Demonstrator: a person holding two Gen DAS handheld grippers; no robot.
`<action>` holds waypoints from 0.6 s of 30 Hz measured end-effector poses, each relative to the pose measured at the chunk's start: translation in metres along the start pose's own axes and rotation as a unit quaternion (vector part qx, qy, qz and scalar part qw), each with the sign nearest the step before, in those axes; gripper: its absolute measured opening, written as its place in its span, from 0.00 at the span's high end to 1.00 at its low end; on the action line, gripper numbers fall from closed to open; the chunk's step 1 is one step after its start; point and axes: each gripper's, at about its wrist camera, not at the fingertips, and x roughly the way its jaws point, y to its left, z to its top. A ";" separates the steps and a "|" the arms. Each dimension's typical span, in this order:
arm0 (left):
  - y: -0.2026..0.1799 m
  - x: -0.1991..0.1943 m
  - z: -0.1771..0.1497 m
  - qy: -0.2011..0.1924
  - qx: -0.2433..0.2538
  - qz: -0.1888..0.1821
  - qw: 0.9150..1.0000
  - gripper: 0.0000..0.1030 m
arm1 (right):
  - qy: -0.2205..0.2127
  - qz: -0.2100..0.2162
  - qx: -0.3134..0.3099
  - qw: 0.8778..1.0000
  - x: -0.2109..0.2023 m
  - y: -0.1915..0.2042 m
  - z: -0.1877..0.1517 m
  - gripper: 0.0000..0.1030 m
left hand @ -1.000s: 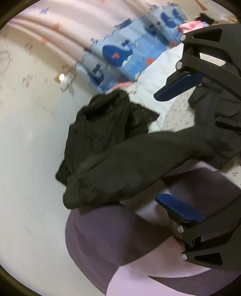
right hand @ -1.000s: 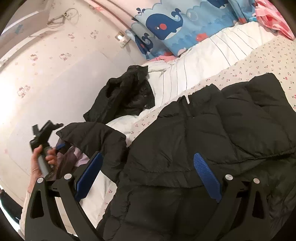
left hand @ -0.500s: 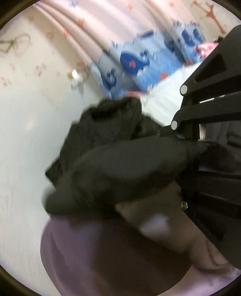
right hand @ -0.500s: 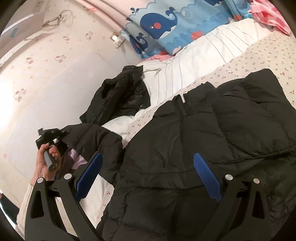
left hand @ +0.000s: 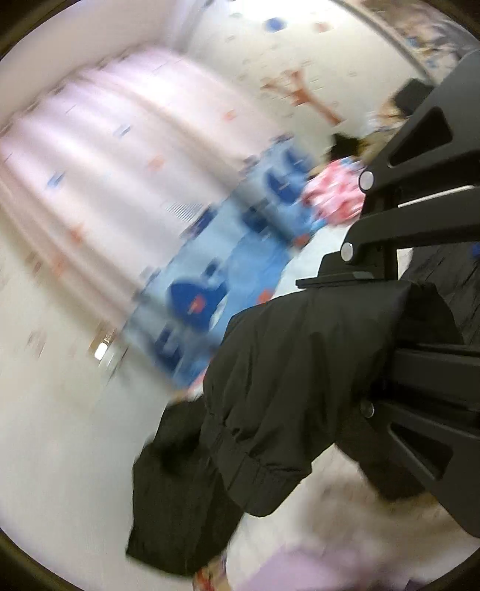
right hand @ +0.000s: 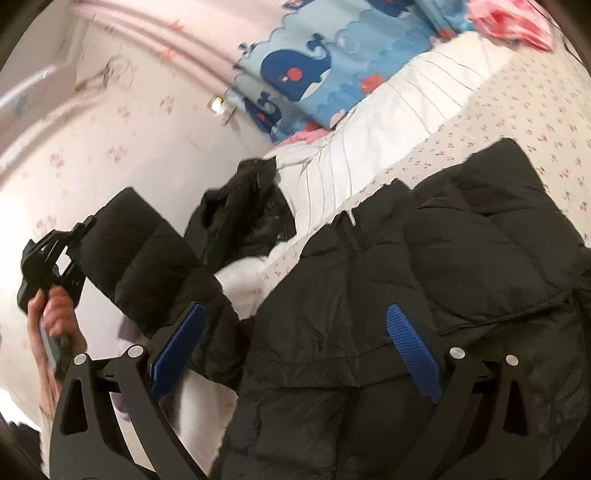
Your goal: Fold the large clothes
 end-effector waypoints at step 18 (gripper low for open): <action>-0.051 0.238 -0.291 0.378 0.078 0.001 0.922 0.69 | -0.042 0.066 0.251 0.965 -0.046 -0.127 0.046 0.08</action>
